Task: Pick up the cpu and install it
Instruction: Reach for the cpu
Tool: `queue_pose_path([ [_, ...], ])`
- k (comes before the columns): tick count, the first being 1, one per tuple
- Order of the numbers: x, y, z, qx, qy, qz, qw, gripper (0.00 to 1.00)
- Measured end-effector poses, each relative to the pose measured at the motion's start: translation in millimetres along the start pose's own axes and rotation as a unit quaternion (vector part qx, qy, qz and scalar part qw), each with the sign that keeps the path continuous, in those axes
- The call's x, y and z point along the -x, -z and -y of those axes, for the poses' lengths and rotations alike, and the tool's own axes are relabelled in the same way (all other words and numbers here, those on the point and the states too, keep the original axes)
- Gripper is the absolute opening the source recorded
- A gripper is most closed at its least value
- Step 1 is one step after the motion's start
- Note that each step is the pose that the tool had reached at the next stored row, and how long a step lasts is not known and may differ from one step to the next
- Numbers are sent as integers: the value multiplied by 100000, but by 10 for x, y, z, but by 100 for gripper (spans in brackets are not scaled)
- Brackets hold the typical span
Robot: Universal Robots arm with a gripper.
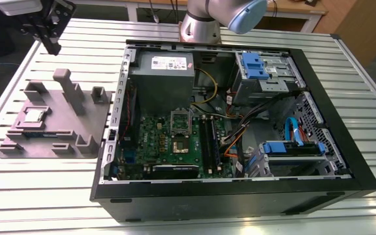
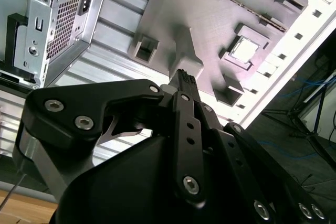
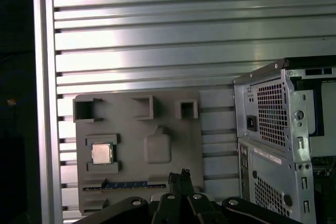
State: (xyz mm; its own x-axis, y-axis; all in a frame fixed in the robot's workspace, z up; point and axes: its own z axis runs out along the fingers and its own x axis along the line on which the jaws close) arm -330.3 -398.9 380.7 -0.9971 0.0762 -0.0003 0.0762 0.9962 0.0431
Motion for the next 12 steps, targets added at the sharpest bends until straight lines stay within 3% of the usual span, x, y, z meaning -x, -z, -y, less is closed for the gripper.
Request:
queue_pose_path([
  [12,-36,0,3,-1,0,0,100000,10],
])
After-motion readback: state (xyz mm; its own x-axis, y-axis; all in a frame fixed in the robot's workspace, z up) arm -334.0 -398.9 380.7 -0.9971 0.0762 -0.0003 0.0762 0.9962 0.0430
